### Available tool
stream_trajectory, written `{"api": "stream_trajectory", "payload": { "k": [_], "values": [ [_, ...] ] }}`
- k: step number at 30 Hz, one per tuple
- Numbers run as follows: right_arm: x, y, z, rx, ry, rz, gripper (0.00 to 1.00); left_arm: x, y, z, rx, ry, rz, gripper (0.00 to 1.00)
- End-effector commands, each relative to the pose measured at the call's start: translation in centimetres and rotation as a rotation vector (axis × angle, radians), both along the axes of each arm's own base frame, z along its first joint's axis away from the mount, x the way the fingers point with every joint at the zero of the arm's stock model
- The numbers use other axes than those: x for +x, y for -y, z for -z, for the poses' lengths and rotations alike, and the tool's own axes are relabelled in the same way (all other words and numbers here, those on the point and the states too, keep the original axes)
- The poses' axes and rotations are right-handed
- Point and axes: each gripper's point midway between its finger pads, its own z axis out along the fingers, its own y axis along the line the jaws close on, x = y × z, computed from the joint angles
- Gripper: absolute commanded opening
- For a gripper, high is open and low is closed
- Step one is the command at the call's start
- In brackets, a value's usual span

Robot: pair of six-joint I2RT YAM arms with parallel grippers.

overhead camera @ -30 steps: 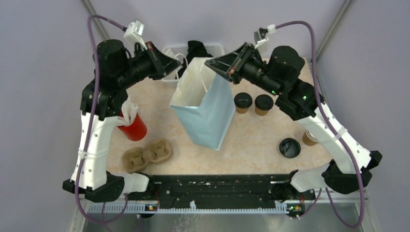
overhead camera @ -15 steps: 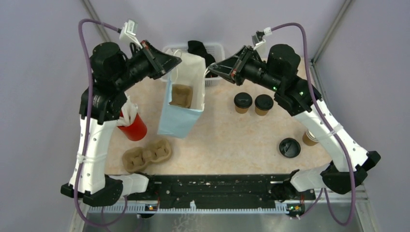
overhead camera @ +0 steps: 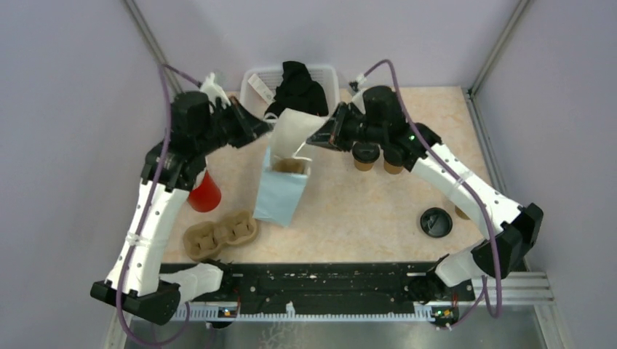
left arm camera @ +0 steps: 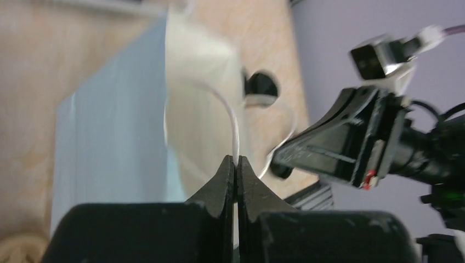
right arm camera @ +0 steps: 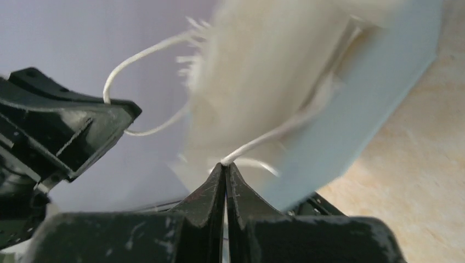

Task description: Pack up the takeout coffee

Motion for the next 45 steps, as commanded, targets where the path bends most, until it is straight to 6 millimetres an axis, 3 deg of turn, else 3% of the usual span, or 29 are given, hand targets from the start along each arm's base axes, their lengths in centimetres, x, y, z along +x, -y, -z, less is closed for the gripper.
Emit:
{"api": "stream_trajectory", "payload": {
  "k": [1,4,6,8,12,18,22,27,31,35,41,45],
  "values": [
    [-2.1,0.7,-14.0,0.153,0.311,-0.109,0.00,0.4,0.3,-12.1,-0.073,0.310,0.032,0.00],
    [-3.1,0.9,-14.5,0.172,0.292,-0.128,0.00,0.0,0.5,-13.1,-0.118,0.325,0.036,0.00],
    [-3.5,1.0,-13.1,0.191,0.257,-0.126,0.00,-0.1,0.5,-11.4,-0.127,0.294,0.027,0.00],
    [-3.9,1.2,-11.7,0.204,0.235,-0.119,0.00,0.0,0.6,-8.4,-0.128,0.228,0.019,0.00],
    [-5.1,2.0,-9.1,0.166,0.210,-0.143,0.00,-0.6,1.3,-5.3,-0.148,0.176,0.058,0.00],
    [-5.1,3.5,-4.5,0.004,0.240,-0.195,0.00,-2.7,1.8,-0.9,-0.156,0.083,0.120,0.00],
    [-6.0,3.0,-4.6,0.020,0.280,-0.291,0.00,-2.8,1.5,-0.9,-0.119,0.089,0.124,0.04],
    [-8.3,2.7,-4.8,0.067,0.300,-0.438,0.00,0.0,2.3,-1.4,-0.055,0.111,0.160,0.02],
    [-6.8,3.5,-4.2,-0.031,0.305,-0.363,0.00,0.9,3.4,-2.4,-0.069,0.129,0.217,0.00],
    [-6.7,1.8,-5.4,0.067,0.327,-0.430,0.00,2.3,2.9,-2.5,-0.019,0.164,0.182,0.00],
    [-10.0,0.5,-6.2,0.148,0.391,-0.622,0.01,6.2,5.2,-2.3,-0.037,0.166,0.252,0.00],
    [-12.6,-0.5,-4.8,0.111,0.364,-0.719,0.08,8.1,6.8,-2.5,-0.072,0.162,0.303,0.00]
  ]
}}
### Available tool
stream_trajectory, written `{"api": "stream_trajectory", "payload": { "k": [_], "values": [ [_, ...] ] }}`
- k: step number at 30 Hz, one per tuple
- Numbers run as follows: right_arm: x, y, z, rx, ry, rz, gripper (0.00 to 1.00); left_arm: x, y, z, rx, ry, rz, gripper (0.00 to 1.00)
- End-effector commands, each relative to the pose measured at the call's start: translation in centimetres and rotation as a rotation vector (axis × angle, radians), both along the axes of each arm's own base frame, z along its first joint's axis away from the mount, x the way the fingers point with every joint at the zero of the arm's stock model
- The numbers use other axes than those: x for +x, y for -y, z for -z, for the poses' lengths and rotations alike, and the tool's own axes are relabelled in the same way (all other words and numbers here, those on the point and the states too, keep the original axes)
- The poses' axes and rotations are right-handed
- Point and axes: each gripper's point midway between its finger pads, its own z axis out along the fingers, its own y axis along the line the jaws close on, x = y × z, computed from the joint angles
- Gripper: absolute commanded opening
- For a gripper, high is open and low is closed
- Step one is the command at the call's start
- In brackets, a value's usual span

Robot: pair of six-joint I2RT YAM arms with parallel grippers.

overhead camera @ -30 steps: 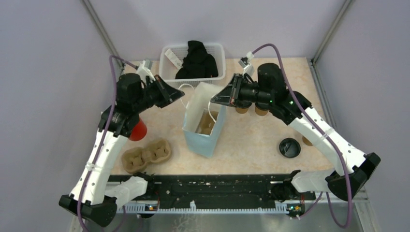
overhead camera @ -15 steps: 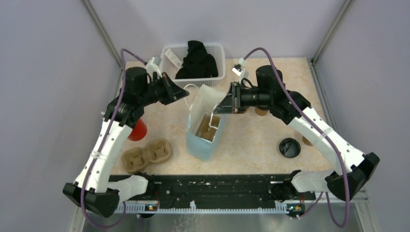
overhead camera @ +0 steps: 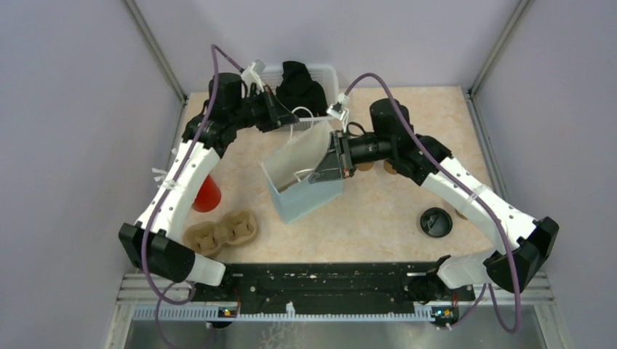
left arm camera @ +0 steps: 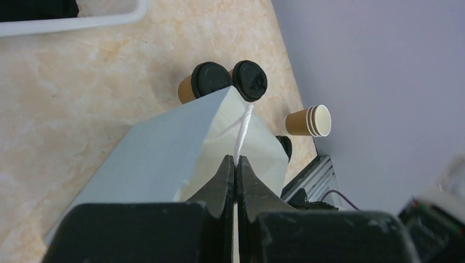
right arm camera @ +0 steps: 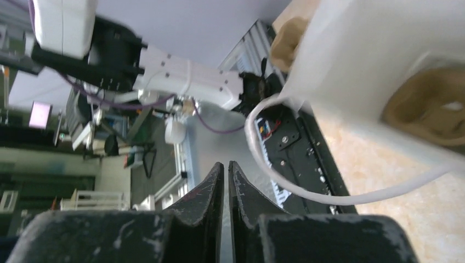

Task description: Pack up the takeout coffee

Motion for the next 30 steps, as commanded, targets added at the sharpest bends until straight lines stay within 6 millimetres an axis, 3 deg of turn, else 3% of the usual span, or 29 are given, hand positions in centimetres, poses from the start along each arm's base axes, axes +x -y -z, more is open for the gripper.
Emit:
{"api": "stream_trajectory", "payload": {
  "k": [1,3,6,10,13,14,18,22,26,30],
  "values": [
    [-2.8,-1.1,-0.5,-0.004,0.066,-0.126,0.10,2.0,1.7,-2.1,-0.044,0.077,0.077,0.00],
    [-1.6,-0.5,0.1,-0.073,0.090,-0.038,0.16,2.4,1.7,-2.0,-0.024,0.061,0.074,0.00],
    [-0.2,1.2,0.3,-0.160,0.134,0.082,0.41,2.6,0.7,-1.4,0.047,0.035,0.034,0.14],
    [0.8,4.0,-1.1,-0.195,0.170,0.217,0.63,1.7,-1.1,-2.7,0.125,0.038,-0.024,0.53],
    [1.8,7.0,-2.2,-0.218,0.186,0.327,0.73,0.3,-3.4,-3.4,0.192,-0.016,-0.123,0.82],
    [2.3,8.0,-2.2,-0.232,0.186,0.356,0.74,-0.4,-4.4,-3.5,0.216,-0.041,-0.167,0.87],
    [5.0,12.2,-1.1,-0.364,0.210,0.521,0.81,-4.4,-8.6,-0.6,0.323,-0.246,-0.346,0.94],
    [8.0,16.6,0.4,-0.505,0.213,0.709,0.92,-7.2,-10.9,1.8,0.379,-0.353,-0.445,0.97],
    [11.2,19.4,3.1,-0.597,0.154,0.795,0.93,-8.2,-11.0,3.4,0.367,-0.402,-0.456,0.94],
    [14.3,20.9,6.2,-0.744,0.149,0.808,0.96,-8.7,-10.1,3.7,0.328,-0.416,-0.417,0.92]
  ]
}}
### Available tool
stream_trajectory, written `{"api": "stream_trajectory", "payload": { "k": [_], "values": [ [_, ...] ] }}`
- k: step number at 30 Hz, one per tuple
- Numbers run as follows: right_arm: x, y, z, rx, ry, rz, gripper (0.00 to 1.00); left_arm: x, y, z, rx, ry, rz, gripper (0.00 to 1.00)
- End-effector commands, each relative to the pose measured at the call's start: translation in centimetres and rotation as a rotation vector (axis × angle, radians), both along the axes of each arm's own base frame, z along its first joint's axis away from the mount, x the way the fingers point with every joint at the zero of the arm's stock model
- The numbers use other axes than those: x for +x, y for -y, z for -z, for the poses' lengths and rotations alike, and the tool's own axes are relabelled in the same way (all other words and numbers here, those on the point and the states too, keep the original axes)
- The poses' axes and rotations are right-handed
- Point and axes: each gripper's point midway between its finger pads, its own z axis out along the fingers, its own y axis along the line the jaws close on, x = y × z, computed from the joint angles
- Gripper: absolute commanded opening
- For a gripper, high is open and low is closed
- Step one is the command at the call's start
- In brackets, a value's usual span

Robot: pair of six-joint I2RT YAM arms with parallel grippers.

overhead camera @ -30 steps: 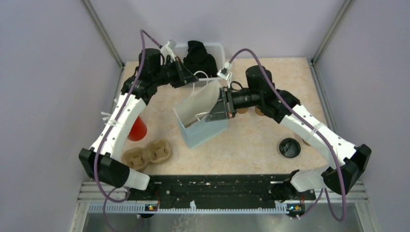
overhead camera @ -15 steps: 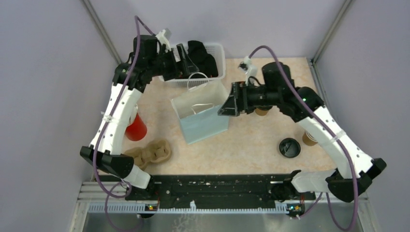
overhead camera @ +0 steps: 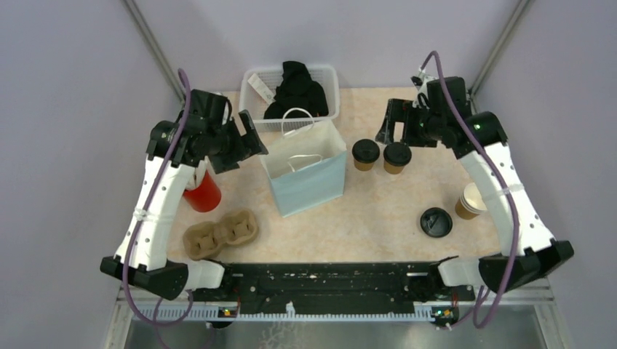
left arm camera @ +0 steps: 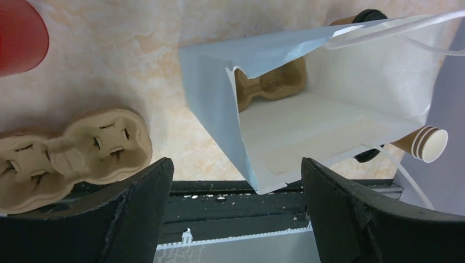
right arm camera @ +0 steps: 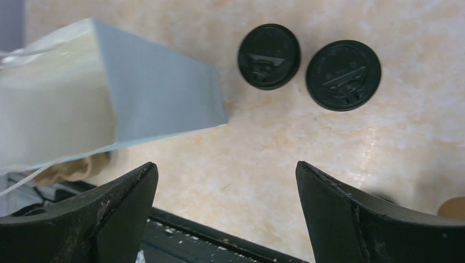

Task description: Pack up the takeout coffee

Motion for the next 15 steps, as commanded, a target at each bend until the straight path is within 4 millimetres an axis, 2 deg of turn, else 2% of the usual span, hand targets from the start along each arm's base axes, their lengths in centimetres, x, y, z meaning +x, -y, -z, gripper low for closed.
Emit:
{"api": "stream_trajectory", "payload": {
  "k": [1,4,10,15],
  "values": [
    [3.3,2.2,3.9,-0.185,-0.058,0.038,0.96,-0.4,0.2,0.4,-0.027,-0.017,-0.014,0.92],
    [5.1,1.5,6.6,-0.238,-0.124,-0.016,0.98,-0.6,0.5,0.4,-0.036,0.004,0.022,0.92],
    [8.7,-0.8,9.4,-0.252,-0.172,-0.126,0.99,-1.4,1.1,0.5,-0.071,0.048,0.083,0.96],
    [10.5,-2.1,12.6,-0.295,-0.238,-0.176,0.99,-1.3,1.4,0.0,-0.082,0.085,0.107,0.98]
  ]
}}
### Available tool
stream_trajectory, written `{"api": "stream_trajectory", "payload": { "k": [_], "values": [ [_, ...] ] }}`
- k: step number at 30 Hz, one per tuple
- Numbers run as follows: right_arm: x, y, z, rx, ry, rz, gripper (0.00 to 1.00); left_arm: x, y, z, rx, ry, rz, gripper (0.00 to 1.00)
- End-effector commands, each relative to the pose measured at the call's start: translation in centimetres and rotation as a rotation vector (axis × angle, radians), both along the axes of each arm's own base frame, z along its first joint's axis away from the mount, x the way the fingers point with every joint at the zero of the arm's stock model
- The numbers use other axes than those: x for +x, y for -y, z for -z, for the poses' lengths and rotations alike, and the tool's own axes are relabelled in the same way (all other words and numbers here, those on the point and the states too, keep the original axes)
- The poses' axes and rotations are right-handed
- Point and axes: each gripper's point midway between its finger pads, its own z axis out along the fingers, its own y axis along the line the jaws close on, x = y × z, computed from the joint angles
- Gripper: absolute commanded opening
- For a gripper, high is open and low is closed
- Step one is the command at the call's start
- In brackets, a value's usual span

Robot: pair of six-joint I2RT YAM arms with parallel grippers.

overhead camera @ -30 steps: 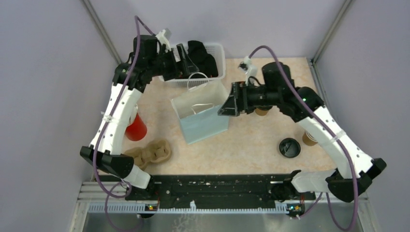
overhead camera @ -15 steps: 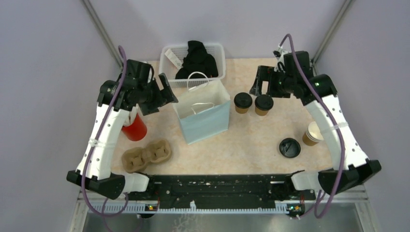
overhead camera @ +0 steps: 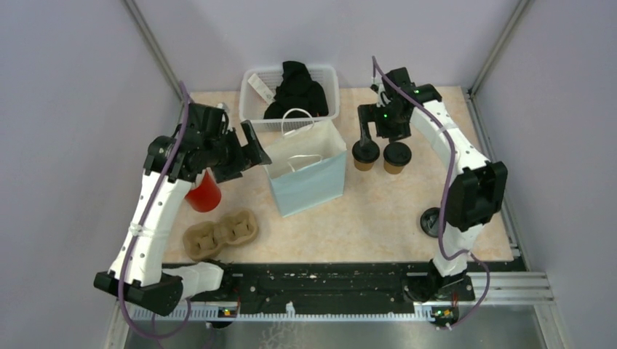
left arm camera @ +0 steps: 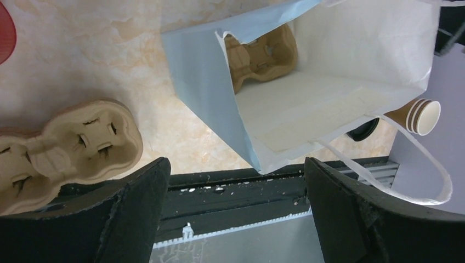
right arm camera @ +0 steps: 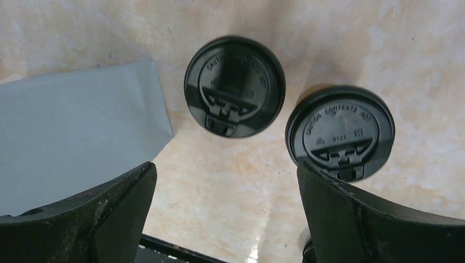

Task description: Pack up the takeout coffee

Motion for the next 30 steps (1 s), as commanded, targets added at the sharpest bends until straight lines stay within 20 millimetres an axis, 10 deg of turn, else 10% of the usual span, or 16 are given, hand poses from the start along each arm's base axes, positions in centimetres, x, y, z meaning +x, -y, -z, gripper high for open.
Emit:
{"api": "stream_trajectory", "payload": {
  "k": [1,30],
  "values": [
    [1.9,-1.4,-0.1,-0.014,0.028,-0.072,0.99,1.0,0.7,-1.9,-0.031,0.112,0.048,0.98],
    [4.0,-2.2,5.3,-0.239,-0.019,-0.107,0.96,2.2,0.9,-1.6,0.044,0.102,0.148,0.98]
  ]
}}
